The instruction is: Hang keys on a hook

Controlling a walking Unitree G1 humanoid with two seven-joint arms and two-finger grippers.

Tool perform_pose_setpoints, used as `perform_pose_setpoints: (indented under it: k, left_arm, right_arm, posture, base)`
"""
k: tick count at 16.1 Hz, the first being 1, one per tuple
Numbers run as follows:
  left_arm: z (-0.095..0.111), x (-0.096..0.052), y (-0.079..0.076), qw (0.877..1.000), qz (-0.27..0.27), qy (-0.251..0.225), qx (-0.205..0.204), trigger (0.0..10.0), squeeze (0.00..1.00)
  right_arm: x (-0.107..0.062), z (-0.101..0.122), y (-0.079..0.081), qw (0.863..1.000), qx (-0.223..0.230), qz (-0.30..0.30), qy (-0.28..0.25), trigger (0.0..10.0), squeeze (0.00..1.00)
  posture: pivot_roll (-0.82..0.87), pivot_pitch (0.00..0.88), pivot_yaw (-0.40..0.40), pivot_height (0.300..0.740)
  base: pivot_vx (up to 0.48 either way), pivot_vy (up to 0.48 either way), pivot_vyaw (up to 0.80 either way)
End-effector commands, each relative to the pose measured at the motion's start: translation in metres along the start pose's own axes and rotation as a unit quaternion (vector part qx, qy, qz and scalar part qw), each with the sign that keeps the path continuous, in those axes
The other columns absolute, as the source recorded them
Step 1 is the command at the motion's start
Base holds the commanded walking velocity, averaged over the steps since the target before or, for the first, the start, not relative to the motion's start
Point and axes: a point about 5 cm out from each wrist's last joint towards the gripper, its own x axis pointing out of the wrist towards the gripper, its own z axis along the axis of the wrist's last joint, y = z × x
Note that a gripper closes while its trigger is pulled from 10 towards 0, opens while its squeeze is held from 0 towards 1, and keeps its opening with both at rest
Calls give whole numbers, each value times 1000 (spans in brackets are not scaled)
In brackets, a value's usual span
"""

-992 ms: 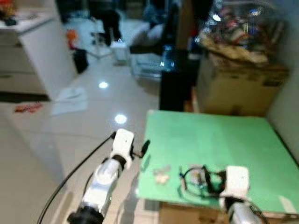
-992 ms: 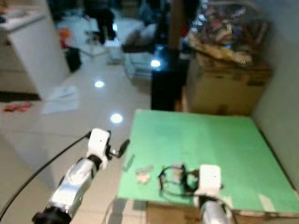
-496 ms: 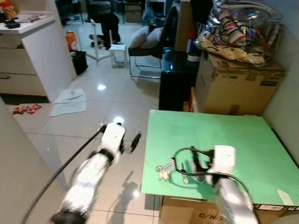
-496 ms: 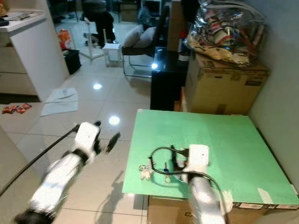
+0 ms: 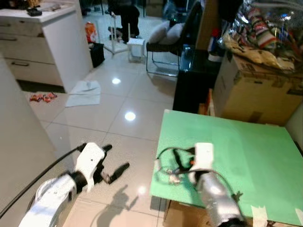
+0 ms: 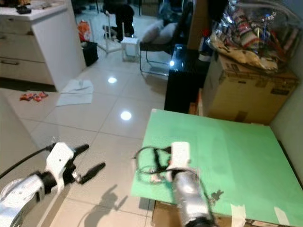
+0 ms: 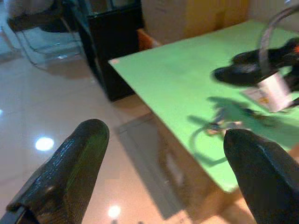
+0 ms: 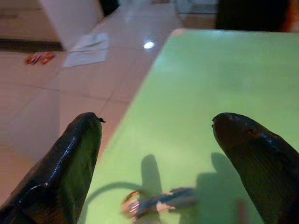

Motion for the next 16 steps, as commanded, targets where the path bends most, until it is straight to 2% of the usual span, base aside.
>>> perform_pose_setpoints:
  k: [1,2,4,5,9,13,16]
  left_arm:
    - [3,-1,-5,1000,-17,-2,-11,10000,0]
    - [3,-1,-5,1000,-17,-2,-11,10000,0]
    - [4,-5,-8,999,-30,6,-38,10000,0]
    - [6,-7,-8,998,-33,9,-44,10000,0]
    - [7,-9,-6,998,-39,18,-42,10000,0]
    - [9,-10,-7,998,-39,21,-48,10000,0]
    - [8,-13,-9,998,-41,23,-49,10000,0]
  right_arm:
    - [-3,-7,5,1000,-15,3,9,10000,0]
    - [-3,-7,5,1000,-15,3,9,10000,0]
    - [-12,-23,6,999,-33,-19,29,10000,0]
    - [-17,-33,10,999,-18,-8,39,10000,0]
    - [-17,-46,9,998,10,-14,67,10000,0]
    - [-9,-37,9,998,-13,-9,53,10000,0]
    - [-7,-38,10,998,-8,-4,60,10000,0]
  posture:
    - [70,6,-37,740]
    - [70,6,-37,740]
    - [58,15,-35,740]
    - [56,21,-31,740]
    - [55,30,-7,740]
    - [62,34,2,740]
    - [73,41,1,740]
  base:
    - [0,0,0]
    - [0,0,0]
    - [0,0,0]
    - [0,0,0]
    - [0,0,0]
    - [0,0,0]
    - [0,0,0]
